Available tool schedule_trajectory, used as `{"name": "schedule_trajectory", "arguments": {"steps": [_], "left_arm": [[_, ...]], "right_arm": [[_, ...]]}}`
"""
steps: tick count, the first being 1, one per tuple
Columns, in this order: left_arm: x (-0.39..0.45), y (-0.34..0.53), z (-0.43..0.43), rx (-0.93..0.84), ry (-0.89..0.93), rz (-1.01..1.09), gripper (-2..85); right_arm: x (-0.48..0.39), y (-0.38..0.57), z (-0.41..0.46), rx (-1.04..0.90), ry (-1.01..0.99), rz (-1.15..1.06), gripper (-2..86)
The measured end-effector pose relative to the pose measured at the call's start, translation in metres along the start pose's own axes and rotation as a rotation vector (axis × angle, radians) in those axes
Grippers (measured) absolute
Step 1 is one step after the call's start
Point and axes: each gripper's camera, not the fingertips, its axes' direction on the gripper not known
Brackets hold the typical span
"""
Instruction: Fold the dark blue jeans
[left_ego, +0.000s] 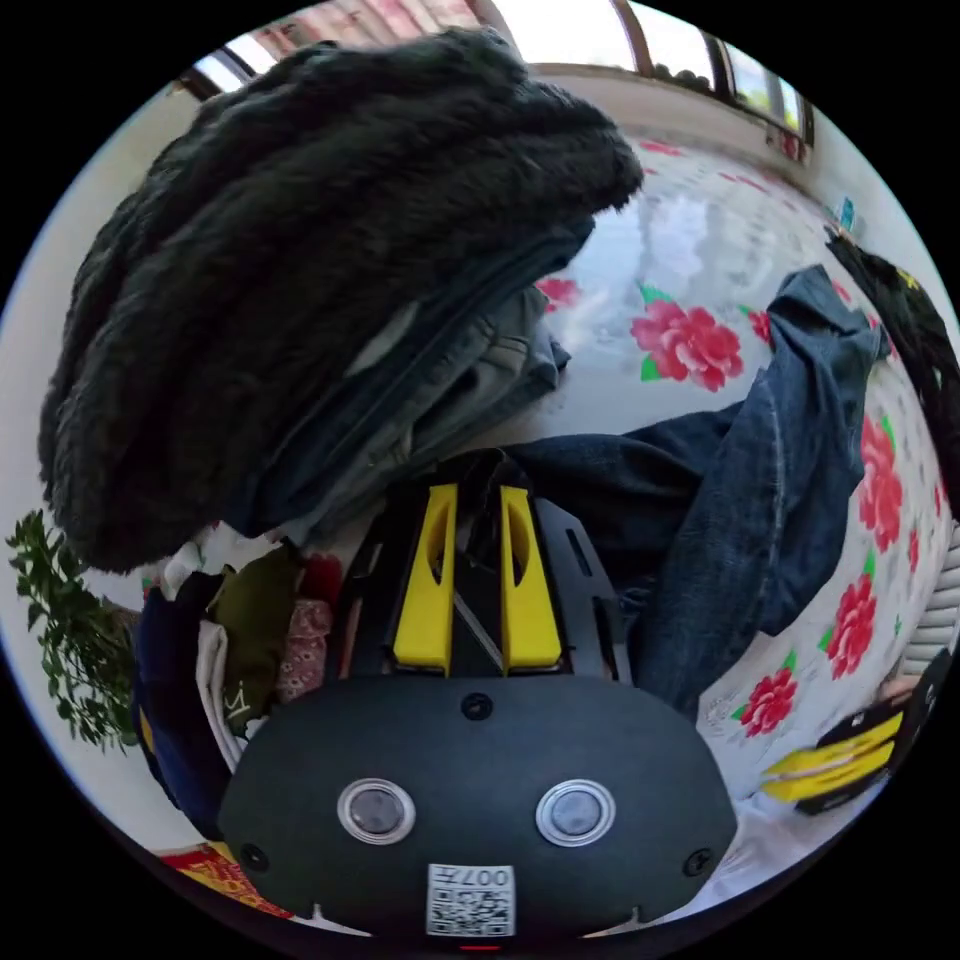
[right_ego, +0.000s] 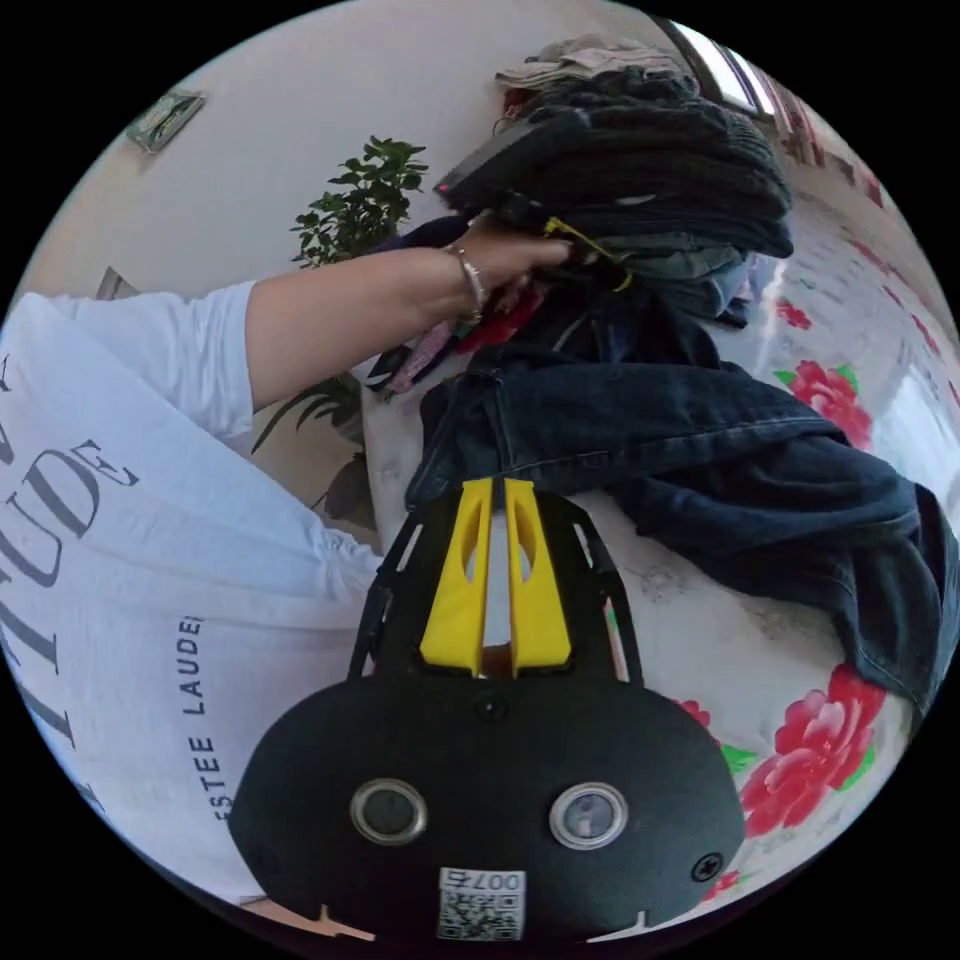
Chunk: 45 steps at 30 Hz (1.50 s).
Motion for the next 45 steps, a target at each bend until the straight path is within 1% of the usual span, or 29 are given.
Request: {"name": "schedule_trajectory", "arguments": {"steps": [2,4,5,6,8,11,13,15,17,18,19,21,22,23,24,26,27,29,31,33,34,35,36,37,38,39,41,43,45], "left_arm": [[-0.011,0.027,-0.023,0.057,0.048,-0.027,9.5],[-0.01,0.064,-0.046,0.103,0.111,-0.025,11.1],[-0.002,0.089,-0.059,0.126,0.154,-0.002,11.8],[0.01,0.113,-0.068,0.131,0.206,0.037,12.5],[0.033,0.14,-0.073,0.087,0.266,0.07,13.4],[0.077,0.162,-0.063,-0.029,0.345,0.123,14.7],[0.101,0.165,-0.05,-0.086,0.296,0.171,14.0],[0.125,0.161,-0.025,-0.182,0.123,0.249,11.2],[0.129,0.153,-0.023,-0.185,0.131,0.284,8.8],[0.125,0.146,-0.021,-0.219,0.162,0.259,7.1],[0.121,0.142,-0.02,-0.237,0.17,0.235,6.1],[0.103,0.135,-0.019,-0.256,0.203,0.17,4.2],[0.098,0.134,-0.018,-0.261,0.224,0.153,3.9],[0.088,0.132,-0.019,-0.266,0.258,0.117,3.3],[0.078,0.131,-0.021,-0.264,0.28,0.086,2.8],[0.061,0.13,-0.031,-0.246,0.298,0.043,2.1],[0.048,0.131,-0.042,-0.219,0.31,0.014,1.8],[0.026,0.133,-0.063,-0.167,0.358,-0.024,1.5],[0.001,0.138,-0.089,-0.106,0.39,-0.052,1.3],[-0.027,0.151,-0.124,-0.007,0.428,-0.066,1.1],[-0.032,0.155,-0.13,0.009,0.437,-0.064,1.1],[-0.039,0.164,-0.139,0.032,0.446,-0.046,1.0],[-0.04,0.174,-0.142,0.037,0.449,-0.016,1.0],[-0.04,0.178,-0.141,0.03,0.45,-0.005,1.0],[-0.038,0.187,-0.138,0.004,0.447,0.0,1.0],[-0.034,0.195,-0.133,-0.019,0.447,0.002,1.1],[-0.028,0.205,-0.126,-0.05,0.453,0.001,1.1],[-0.02,0.211,-0.122,-0.07,0.448,0.017,1.2],[-0.01,0.214,-0.123,-0.079,0.423,0.049,1.4]], "right_arm": [[0.049,0.014,-0.035,0.071,0.149,0.135,2.1],[0.097,0.023,-0.063,0.098,0.275,0.258,3.2],[0.133,0.027,-0.084,0.113,0.336,0.357,3.9],[0.15,0.028,-0.095,0.126,0.353,0.4,4.3],[0.213,0.025,-0.131,0.16,0.423,0.53,5.9],[0.277,0.005,-0.154,0.16,0.517,0.619,6.9],[0.309,-0.016,-0.153,0.102,0.566,0.62,7.5],[0.336,-0.035,-0.142,0.032,0.607,0.629,7.9],[0.368,-0.053,-0.122,-0.058,0.6,0.647,7.7],[0.375,-0.055,-0.116,-0.084,0.596,0.653,7.3],[0.387,-0.059,-0.101,-0.155,0.572,0.658,6.6],[0.385,-0.061,-0.105,-0.093,0.606,0.631,4.1],[0.389,-0.06,-0.11,-0.102,0.605,0.673,2.5],[0.39,-0.055,-0.121,-0.064,0.558,0.697,1.4],[0.386,-0.052,-0.13,-0.016,0.558,0.71,1.0],[0.354,-0.031,-0.184,0.225,0.609,0.719,0.3],[0.342,-0.024,-0.199,0.274,0.628,0.707,0.2],[0.279,0.01,-0.251,0.394,0.725,0.64,0.0],[0.227,0.046,-0.277,0.406,0.806,0.618,0.0],[0.182,0.094,-0.285,0.383,0.862,0.663,0.1],[0.163,0.132,-0.28,0.336,0.844,0.752,0.3],[0.15,0.172,-0.267,0.264,0.776,0.874,0.5],[0.145,0.19,-0.259,0.222,0.731,0.938,0.7],[0.133,0.225,-0.244,0.147,0.683,1.08,1.2],[0.114,0.251,-0.235,0.117,0.693,1.179,1.9],[0.103,0.26,-0.233,0.124,0.691,1.205,2.2],[0.06,0.28,-0.244,0.281,0.683,1.225,3.6],[0.042,0.284,-0.257,0.417,0.692,1.23,4.7],[0.045,0.285,-0.269,0.512,0.619,1.238,6.0]]}}
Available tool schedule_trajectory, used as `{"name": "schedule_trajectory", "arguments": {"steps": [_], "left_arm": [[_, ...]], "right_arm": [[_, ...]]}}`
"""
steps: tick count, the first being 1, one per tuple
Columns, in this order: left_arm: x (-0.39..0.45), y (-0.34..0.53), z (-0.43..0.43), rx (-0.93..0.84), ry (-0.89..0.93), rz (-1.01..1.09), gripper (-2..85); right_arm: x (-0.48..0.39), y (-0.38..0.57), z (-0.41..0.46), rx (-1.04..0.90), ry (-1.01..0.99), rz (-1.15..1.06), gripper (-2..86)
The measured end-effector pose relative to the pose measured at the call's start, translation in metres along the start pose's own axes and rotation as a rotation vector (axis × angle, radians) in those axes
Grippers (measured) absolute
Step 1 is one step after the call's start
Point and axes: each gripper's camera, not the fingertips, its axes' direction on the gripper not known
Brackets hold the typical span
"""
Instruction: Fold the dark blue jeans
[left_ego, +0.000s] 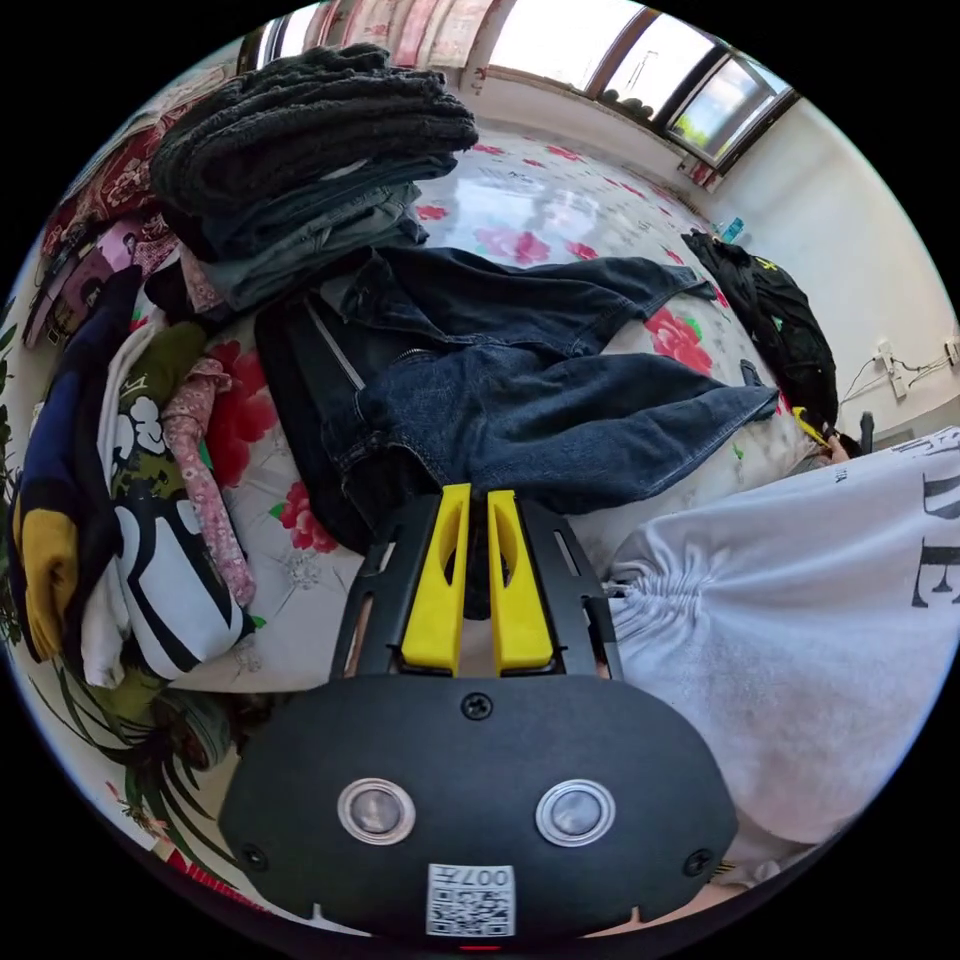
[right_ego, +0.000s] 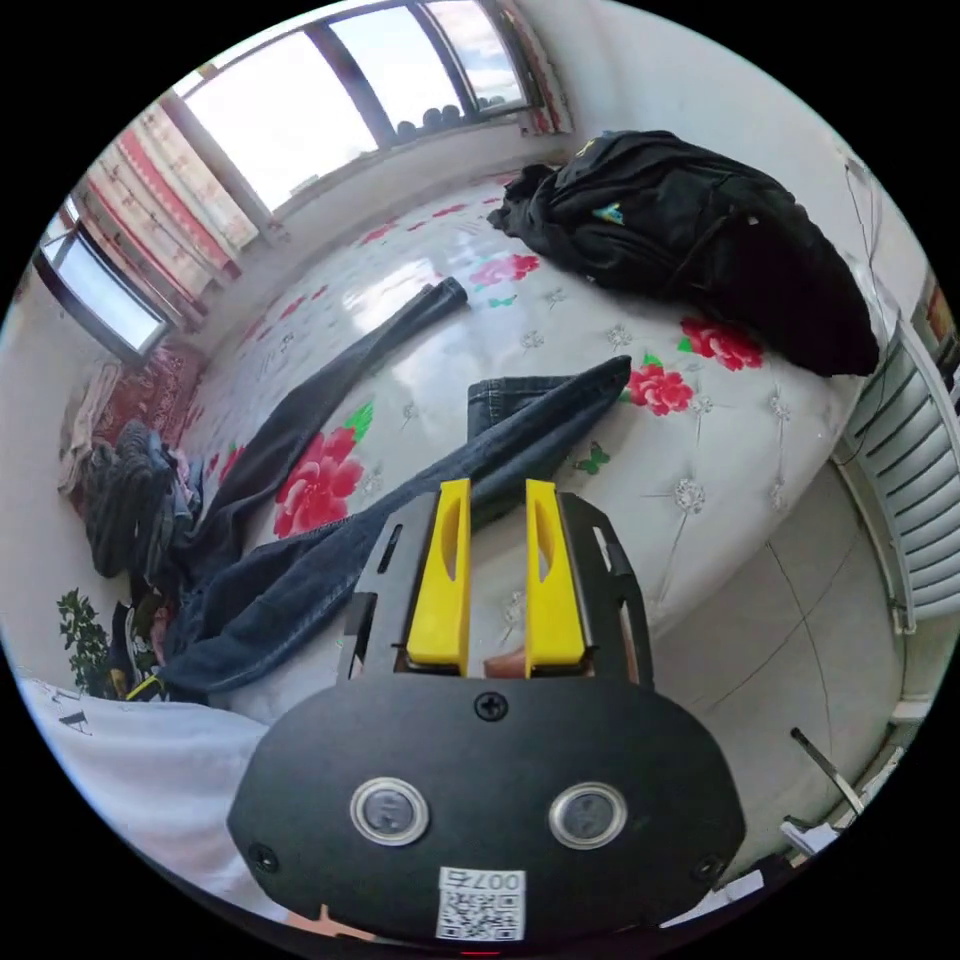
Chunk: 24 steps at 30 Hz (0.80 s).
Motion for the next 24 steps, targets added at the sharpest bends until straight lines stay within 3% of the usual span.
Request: {"name": "schedule_trajectory", "arguments": {"steps": [3,15,18,20,24], "left_arm": [[0.008,0.003,-0.007,0.008,-0.04,0.03,1.5],[0.027,0.01,-0.014,0.017,-0.119,0.017,1.3],[0.03,0.006,-0.016,0.017,-0.127,0.001,1.2],[0.037,0.007,-0.021,0.017,-0.142,0.003,1.2],[0.067,0.026,-0.034,0.034,-0.172,0.047,1.4]], "right_arm": [[0.01,-0.022,0.01,-0.023,-0.122,0.11,8.1],[0.025,-0.102,0.045,-0.225,-0.097,0.304,1.8],[0.01,-0.12,0.007,-0.096,-0.277,0.173,0.4],[-0.005,-0.128,-0.055,0.098,-0.456,-0.013,0.0],[0.005,-0.116,-0.138,0.293,-0.528,-0.174,-0.1]]}}
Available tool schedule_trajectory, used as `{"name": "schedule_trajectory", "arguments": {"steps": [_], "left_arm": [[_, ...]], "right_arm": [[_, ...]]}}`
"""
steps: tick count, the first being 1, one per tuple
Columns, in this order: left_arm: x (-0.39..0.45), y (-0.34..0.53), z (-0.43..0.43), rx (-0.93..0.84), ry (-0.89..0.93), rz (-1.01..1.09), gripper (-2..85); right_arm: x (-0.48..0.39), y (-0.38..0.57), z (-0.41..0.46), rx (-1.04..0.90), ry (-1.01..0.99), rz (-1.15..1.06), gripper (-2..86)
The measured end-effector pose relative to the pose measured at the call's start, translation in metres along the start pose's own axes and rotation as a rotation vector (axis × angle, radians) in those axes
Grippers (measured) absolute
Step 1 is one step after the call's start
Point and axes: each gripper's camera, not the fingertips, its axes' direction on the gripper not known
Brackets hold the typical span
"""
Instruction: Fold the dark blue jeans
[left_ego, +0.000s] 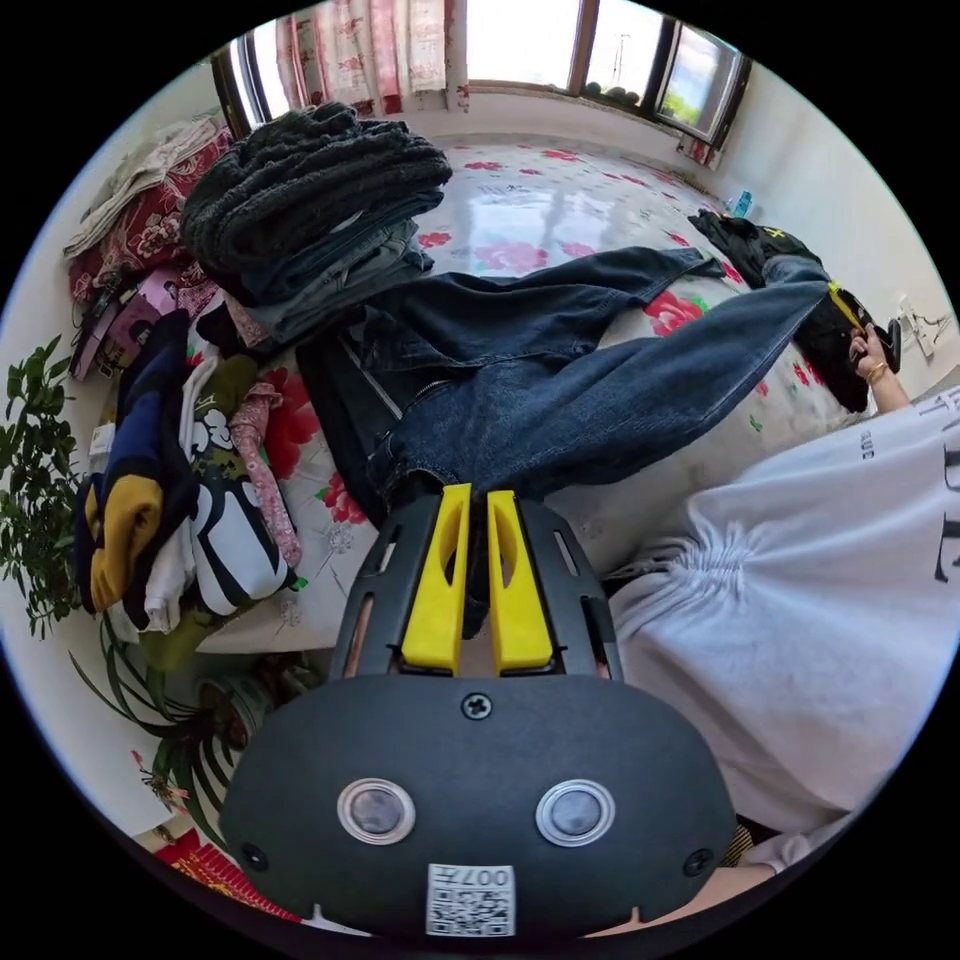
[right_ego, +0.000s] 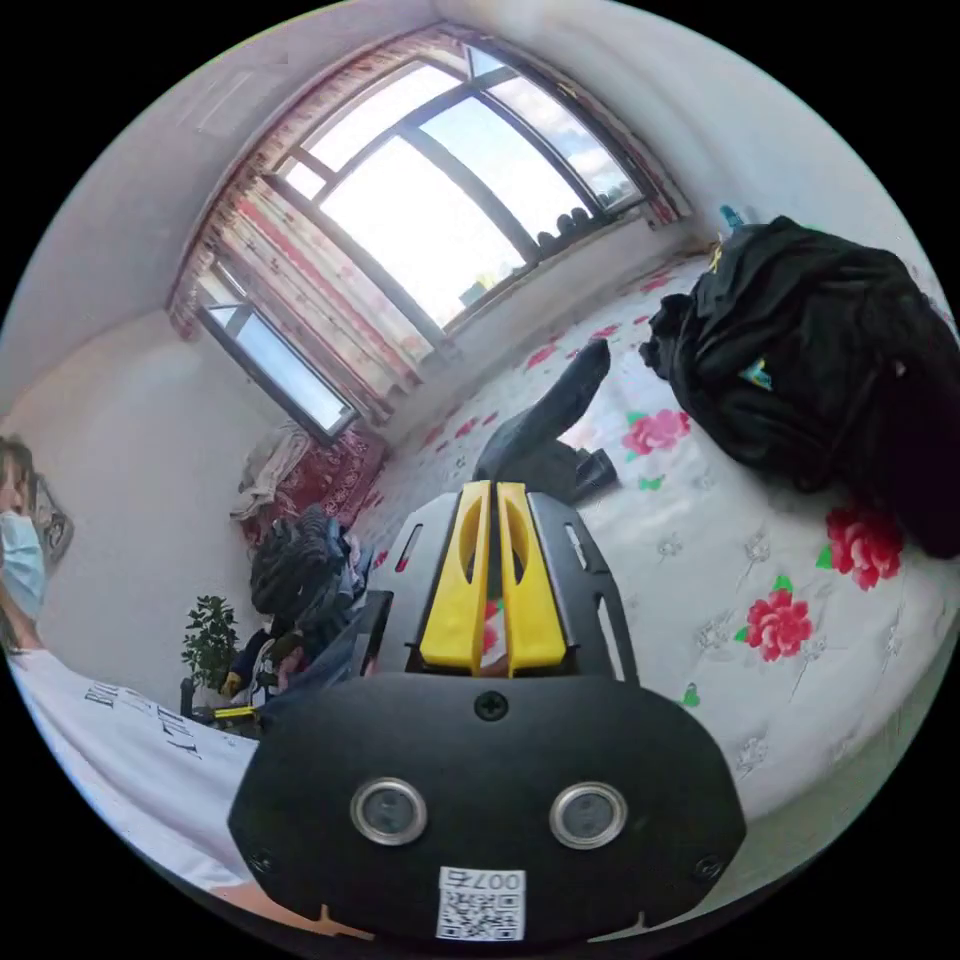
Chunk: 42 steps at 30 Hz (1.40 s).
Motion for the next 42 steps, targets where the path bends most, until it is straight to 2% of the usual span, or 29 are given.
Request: {"name": "schedule_trajectory", "arguments": {"steps": [3,5,8,12,15,19,22,26,31,36,39,40,42], "left_arm": [[0.02,0.012,0.005,-0.017,0.04,0.028,1.9],[0.032,0.013,0.025,-0.074,0.067,0.033,2.4],[0.048,0.01,0.072,-0.189,0.055,0.022,3.7],[0.046,0.008,0.073,-0.181,0.087,-0.089,5.3],[0.038,0.0,0.059,-0.19,0.082,-0.114,6.0],[0.024,-0.016,0.045,-0.214,0.037,-0.121,5.3],[0.008,-0.039,0.041,-0.169,-0.016,-0.162,6.1],[-0.005,-0.1,0.07,-0.15,-0.104,-0.189,6.4],[-0.032,-0.184,0.118,-0.138,-0.101,-0.264,6.3],[-0.055,-0.252,0.179,-0.224,-0.121,-0.309,6.3],[-0.055,-0.267,0.213,-0.324,-0.161,-0.314,5.1],[-0.053,-0.268,0.213,-0.304,-0.162,-0.299,4.5],[-0.046,-0.27,0.213,-0.304,-0.19,-0.255,2.7]], "right_arm": [[0.024,0.021,-0.03,-0.034,0.058,0.042,0.0],[0.074,0.06,-0.021,-0.179,0.207,0.259,0.4],[0.11,0.111,-0.024,-0.238,0.389,0.473,1.6],[0.098,0.12,-0.023,-0.249,0.448,0.433,3.6],[0.07,0.101,0.001,-0.314,0.462,0.264,4.8],[0.024,0.071,0.07,-0.426,0.415,0.043,5.8],[0.007,0.052,0.128,-0.477,0.334,-0.005,6.3],[0.001,0.016,0.205,-0.503,0.247,0.025,7.3],[0.013,-0.036,0.283,-0.501,0.219,0.106,8.2],[0.049,-0.065,0.341,-0.454,0.242,0.305,7.6],[0.065,-0.065,0.369,-0.502,0.259,0.358,4.0],[0.063,-0.068,0.368,-0.474,0.226,0.334,2.0],[0.047,-0.076,0.339,-0.274,0.01,0.247,0.9]]}}
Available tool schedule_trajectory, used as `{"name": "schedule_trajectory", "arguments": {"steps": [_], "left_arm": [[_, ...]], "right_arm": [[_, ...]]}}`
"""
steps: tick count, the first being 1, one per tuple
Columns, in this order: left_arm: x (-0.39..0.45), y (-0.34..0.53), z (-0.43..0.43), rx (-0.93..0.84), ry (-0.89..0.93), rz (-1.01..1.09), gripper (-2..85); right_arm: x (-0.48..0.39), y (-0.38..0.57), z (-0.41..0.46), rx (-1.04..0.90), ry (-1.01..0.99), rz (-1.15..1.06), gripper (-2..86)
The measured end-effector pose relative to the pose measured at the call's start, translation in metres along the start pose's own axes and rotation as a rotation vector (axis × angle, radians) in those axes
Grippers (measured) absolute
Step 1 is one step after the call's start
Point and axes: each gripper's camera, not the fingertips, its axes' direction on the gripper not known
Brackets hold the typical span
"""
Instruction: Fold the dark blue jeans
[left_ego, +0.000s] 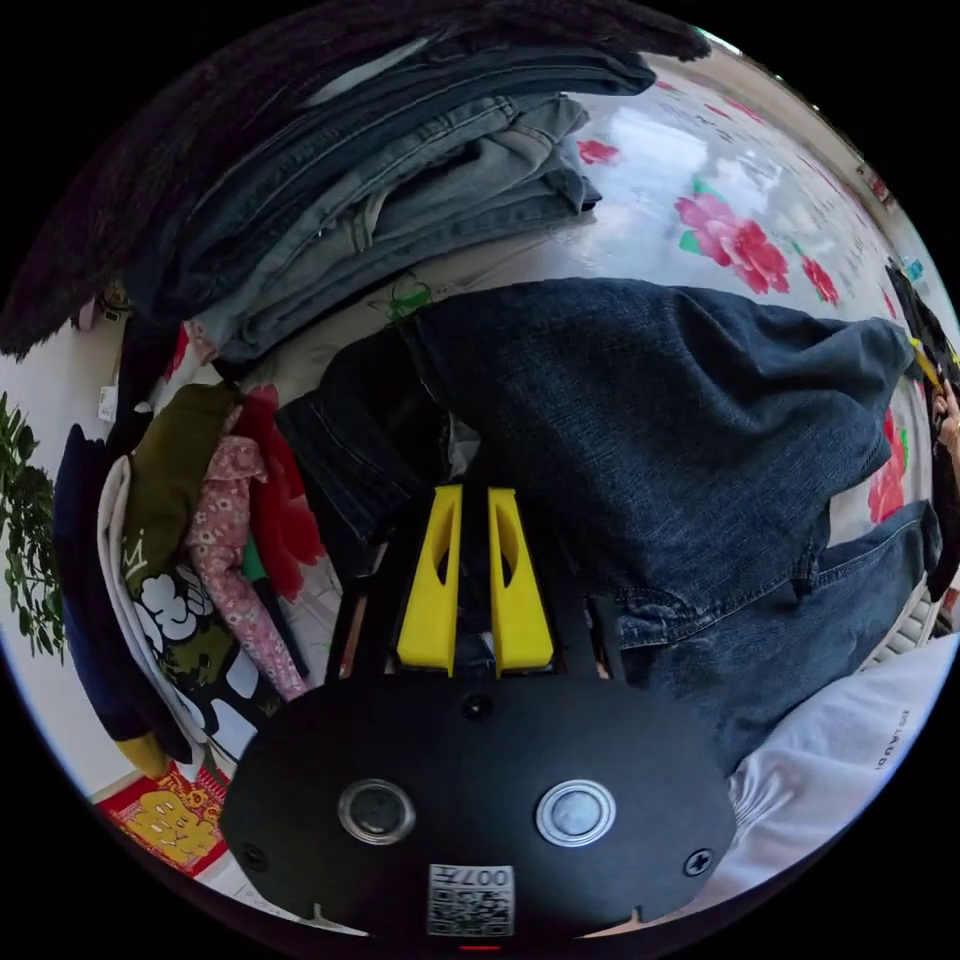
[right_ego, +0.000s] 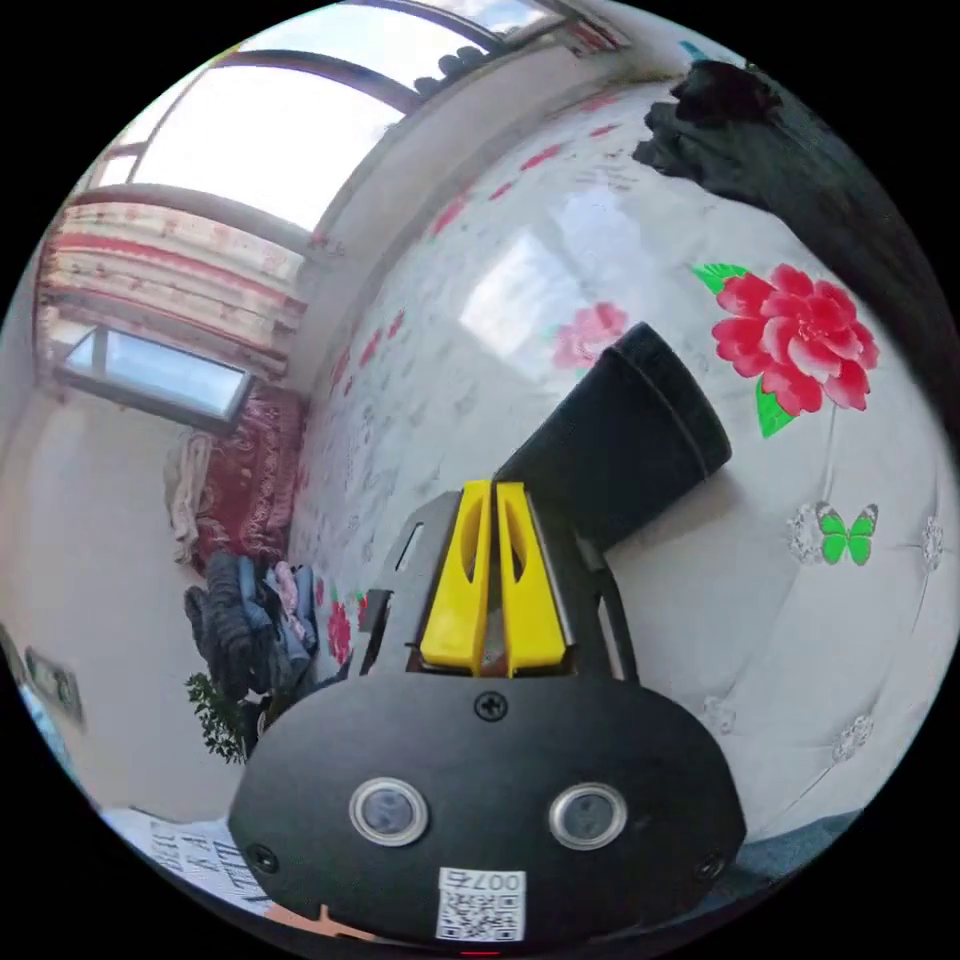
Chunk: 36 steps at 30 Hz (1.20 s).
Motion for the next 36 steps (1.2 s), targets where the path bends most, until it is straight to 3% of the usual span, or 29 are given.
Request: {"name": "schedule_trajectory", "arguments": {"steps": [1,3,6,9,13,17,22,25,31,33,36], "left_arm": [[0.001,0.001,-0.001,0.005,-0.007,0.006,1.8],[0.007,0.008,0.001,0.022,-0.05,0.028,-0.3],[0.011,0.008,0.0,0.053,-0.033,0.034,-0.8],[0.011,0.0,-0.002,0.043,-0.025,0.046,-0.9],[0.006,-0.002,-0.016,0.03,-0.014,0.046,-0.8],[0.004,0.011,-0.048,0.143,0.083,0.013,-0.2],[0.014,0.008,-0.017,0.038,0.072,0.002,0.3],[0.002,0.007,-0.02,0.098,0.104,-0.022,-0.4],[-0.014,-0.014,-0.029,0.131,0.103,-0.067,-0.7],[-0.016,-0.013,-0.035,0.153,0.096,-0.117,-0.5],[-0.024,0.013,-0.057,0.164,0.09,-0.176,0.2]], "right_arm": [[-0.011,0.01,-0.031,0.127,-0.128,-0.083,0.5],[-0.02,0.028,-0.068,0.204,-0.147,-0.164,0.3],[0.002,0.056,-0.079,0.085,0.099,-0.138,0.5],[0.057,0.074,-0.061,-0.125,0.267,0.094,1.8],[0.045,0.095,-0.081,0.014,0.335,0.069,3.7],[-0.008,0.099,-0.024,-0.116,0.374,-0.207,5.4],[-0.043,0.112,0.083,-0.29,0.557,-0.426,7.4],[-0.052,0.116,0.116,-0.217,0.657,-0.54,7.5],[-0.052,0.061,0.146,-0.24,0.601,-0.391,7.5],[-0.063,0.057,0.151,-0.288,0.646,-0.398,7.5],[-0.088,0.073,0.117,-0.21,0.583,-0.482,7.7]]}}
